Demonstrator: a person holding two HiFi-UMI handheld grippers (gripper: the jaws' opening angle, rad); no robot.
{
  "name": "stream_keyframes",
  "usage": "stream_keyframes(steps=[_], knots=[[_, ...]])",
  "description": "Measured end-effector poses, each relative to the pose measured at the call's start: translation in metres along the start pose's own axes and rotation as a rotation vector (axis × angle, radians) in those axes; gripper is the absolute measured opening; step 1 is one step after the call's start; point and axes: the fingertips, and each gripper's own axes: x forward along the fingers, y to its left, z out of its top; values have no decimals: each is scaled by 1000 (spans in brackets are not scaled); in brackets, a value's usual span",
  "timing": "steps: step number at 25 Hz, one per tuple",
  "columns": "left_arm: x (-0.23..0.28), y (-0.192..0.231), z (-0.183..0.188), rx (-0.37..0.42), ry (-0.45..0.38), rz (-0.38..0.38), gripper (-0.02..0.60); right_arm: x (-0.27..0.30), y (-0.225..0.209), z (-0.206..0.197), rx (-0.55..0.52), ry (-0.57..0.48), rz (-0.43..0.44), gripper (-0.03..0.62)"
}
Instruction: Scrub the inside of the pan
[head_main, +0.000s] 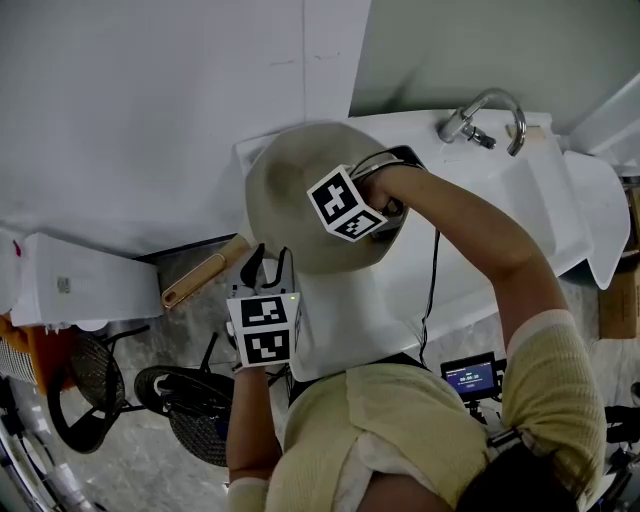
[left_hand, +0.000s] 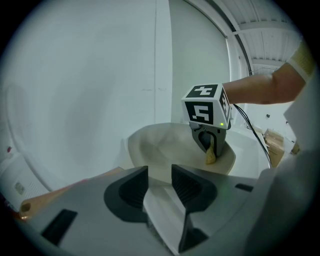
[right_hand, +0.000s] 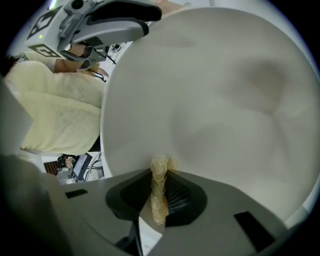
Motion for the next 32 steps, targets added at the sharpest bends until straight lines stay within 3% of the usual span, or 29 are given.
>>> stream_keyframes(steps=[12, 21, 32], knots=[[0, 1, 0, -13, -2, -2, 195, -2, -46, -24, 26, 140, -233, 78], [0, 1, 1, -11, 3, -4, 195, -7, -71, -31, 11, 164, -366, 78], [0, 1, 0, -24, 4, -18, 192, -21, -109, -32, -16, 168, -606, 78]])
